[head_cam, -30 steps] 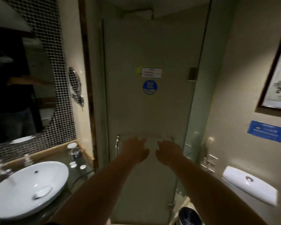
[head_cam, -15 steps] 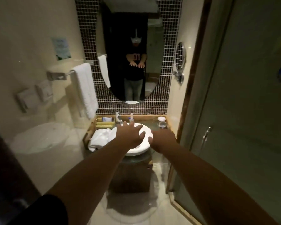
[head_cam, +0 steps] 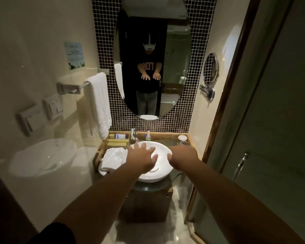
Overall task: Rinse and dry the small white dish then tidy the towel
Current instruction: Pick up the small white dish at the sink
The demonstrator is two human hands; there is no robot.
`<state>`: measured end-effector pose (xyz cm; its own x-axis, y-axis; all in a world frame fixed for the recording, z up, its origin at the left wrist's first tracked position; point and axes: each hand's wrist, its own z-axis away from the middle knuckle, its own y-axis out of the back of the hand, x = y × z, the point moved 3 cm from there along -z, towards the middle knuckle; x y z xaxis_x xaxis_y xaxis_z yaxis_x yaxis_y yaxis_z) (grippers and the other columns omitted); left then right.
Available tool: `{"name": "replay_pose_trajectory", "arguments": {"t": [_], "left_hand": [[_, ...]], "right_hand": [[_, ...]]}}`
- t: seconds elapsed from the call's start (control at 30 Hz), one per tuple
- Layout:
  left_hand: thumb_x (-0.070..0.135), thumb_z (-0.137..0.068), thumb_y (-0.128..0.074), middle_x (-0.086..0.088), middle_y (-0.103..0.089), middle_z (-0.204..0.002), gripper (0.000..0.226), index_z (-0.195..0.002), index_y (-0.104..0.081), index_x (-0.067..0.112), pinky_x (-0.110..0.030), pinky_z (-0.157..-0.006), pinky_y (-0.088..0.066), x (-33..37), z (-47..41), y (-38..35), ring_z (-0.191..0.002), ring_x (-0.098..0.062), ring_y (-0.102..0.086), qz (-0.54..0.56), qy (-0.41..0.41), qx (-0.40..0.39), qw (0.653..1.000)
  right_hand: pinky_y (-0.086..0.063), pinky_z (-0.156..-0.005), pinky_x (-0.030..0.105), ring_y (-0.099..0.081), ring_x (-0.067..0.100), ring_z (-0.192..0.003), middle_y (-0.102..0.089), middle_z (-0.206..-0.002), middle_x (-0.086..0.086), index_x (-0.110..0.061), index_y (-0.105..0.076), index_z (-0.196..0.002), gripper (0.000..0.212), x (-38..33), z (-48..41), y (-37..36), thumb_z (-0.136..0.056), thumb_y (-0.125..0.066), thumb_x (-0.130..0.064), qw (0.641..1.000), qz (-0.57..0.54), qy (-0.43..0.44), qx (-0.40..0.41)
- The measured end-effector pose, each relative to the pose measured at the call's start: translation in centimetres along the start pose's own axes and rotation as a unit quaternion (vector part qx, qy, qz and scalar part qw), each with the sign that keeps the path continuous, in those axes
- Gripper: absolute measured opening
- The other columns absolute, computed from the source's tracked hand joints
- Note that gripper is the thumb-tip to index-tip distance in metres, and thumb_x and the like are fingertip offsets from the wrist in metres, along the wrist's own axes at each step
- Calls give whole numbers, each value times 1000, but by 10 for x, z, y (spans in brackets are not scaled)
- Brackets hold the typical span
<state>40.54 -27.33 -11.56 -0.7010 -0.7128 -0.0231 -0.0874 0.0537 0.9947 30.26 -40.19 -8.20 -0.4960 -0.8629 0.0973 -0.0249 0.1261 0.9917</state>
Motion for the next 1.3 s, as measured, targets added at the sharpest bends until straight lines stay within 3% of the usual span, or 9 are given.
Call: {"name": "replay_pose_trajectory", "arguments": {"t": [0.17, 0.3, 0.6, 0.7, 0.83, 0.93, 1.13, 1.3], "left_hand": [[63, -96, -20, -4, -25, -162, 59, -151, -28, 42, -64, -113, -16, 0, -39, -24, -146, -38, -22, 25, -6, -28, 999], [60, -97, -19, -5, -24, -162, 58, -152, -23, 43, -64, -113, -17, -2, -78, -37, -146, -38, -21, 24, -9, -39, 999], [53, -98, -19, -11, -31, -157, 56, -151, -27, 37, -59, -108, -28, -7, -189, -28, -141, -39, -26, 1, 29, -40, 999], [53, -98, -23, -9, -36, -154, 55, -150, -27, 36, -60, -105, -30, -8, -223, -28, -137, -37, -31, 2, 40, -30, 999], [54, -98, -23, -8, -34, -155, 58, -153, -14, 38, -60, -105, -32, -13, -255, -43, -139, -37, -30, 13, 54, -36, 998], [55, -98, -22, -12, -33, -156, 60, -154, -7, 40, -61, -108, -29, -20, -271, -56, -141, -41, -28, 4, 59, -50, 997], [54, -98, -20, -14, -32, -156, 59, -153, -19, 35, -62, -109, -27, -43, -312, -75, -140, -39, -29, -9, 68, -80, 994], [48, -98, -24, -14, -32, -155, 56, -152, -22, 34, -59, -107, -29, -59, -347, -85, -138, -40, -30, -11, 40, -94, 995]], "right_hand": [[-54, -76, 34, -64, 20, -89, -70, -106, 2, -23, -67, -112, 39, 9, -39, -17, -95, -40, -46, 1000, -9, -23, 16], [-52, -76, 36, -63, 20, -83, -70, -97, 2, -21, -70, -105, 46, 13, -77, -34, -96, -35, -49, 1000, -11, -26, -9], [-44, -89, 43, -59, 29, -111, -63, -123, 9, -19, -63, -120, 46, 28, -200, -45, -98, -35, -49, 998, 4, 48, -32], [-44, -85, 41, -59, 28, -109, -64, -121, 9, -20, -64, -118, 43, 33, -238, -45, -98, -36, -46, 997, -7, 74, -12], [-43, -78, 40, -61, 28, -104, -66, -117, 8, -20, -65, -118, 43, 33, -276, -54, -99, -36, -44, 995, -3, 93, -22], [-45, -84, 42, -59, 30, -108, -64, -122, 12, -17, -60, -124, 45, 32, -299, -68, -99, -34, -44, 994, 8, 100, -49], [-41, -95, 46, -54, 33, -115, -60, -128, 15, -16, -59, -126, 50, 23, -343, -91, -93, -33, -42, 991, -8, 94, -92], [-43, -91, 42, -57, 30, -112, -62, -126, 10, -19, -59, -124, 42, 11, -371, -93, -93, -38, -37, 992, -28, 75, -100]]}}
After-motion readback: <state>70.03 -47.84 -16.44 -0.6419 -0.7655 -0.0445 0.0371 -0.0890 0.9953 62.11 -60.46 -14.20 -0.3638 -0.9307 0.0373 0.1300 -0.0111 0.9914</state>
